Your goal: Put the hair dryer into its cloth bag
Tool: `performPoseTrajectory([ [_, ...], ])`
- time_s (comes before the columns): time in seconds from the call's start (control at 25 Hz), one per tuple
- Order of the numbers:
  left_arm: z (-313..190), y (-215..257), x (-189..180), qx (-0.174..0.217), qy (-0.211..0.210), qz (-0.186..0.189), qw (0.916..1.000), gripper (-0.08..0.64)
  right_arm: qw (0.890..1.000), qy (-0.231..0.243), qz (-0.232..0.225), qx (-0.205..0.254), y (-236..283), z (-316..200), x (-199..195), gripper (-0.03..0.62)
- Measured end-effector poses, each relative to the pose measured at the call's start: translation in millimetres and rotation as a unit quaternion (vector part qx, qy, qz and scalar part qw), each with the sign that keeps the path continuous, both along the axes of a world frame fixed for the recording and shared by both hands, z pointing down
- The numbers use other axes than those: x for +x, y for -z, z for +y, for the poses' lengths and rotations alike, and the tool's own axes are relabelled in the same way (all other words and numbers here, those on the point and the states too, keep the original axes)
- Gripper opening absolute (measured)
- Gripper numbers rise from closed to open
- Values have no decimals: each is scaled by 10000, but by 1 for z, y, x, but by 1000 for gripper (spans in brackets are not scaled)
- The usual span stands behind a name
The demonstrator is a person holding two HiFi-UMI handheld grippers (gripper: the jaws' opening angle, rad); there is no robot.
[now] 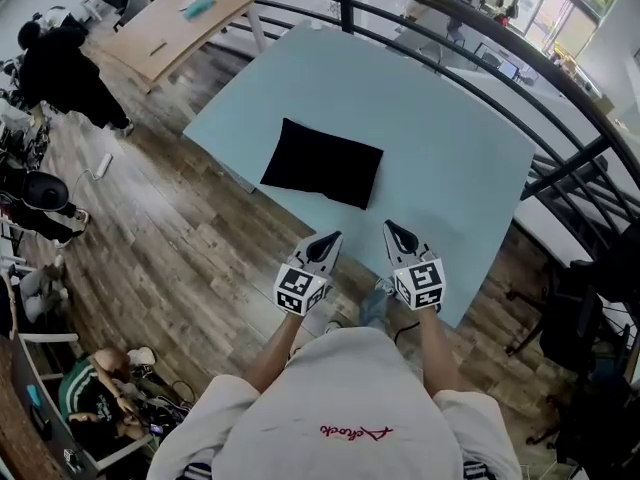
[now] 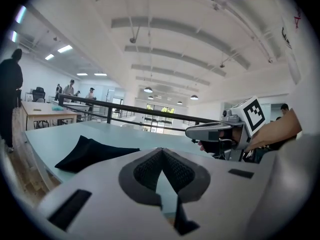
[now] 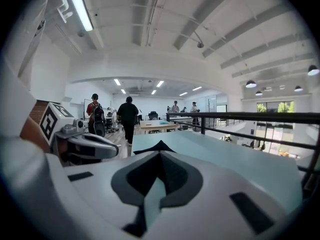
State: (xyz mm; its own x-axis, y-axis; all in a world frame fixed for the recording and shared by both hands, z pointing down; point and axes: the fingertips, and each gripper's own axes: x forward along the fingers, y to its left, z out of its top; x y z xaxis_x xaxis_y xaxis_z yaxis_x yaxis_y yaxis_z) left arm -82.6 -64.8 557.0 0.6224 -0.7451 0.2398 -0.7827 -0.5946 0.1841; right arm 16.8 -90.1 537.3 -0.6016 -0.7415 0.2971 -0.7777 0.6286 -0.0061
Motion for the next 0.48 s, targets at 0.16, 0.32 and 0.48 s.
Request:
performPoseTrajectory([
  [0.16, 30, 11, -10, 107, -153, 80, 9998, 5, 9995, -183, 61, 244, 19, 31, -10, 15],
  [0.32, 62, 18, -14, 169, -231, 196, 9994, 6, 9985, -339, 97, 421, 31, 65, -12, 15],
  [0.48, 84, 28, -10, 258, -252, 305, 9989, 6, 9977, -413, 10, 539, 42, 95, -9, 15],
])
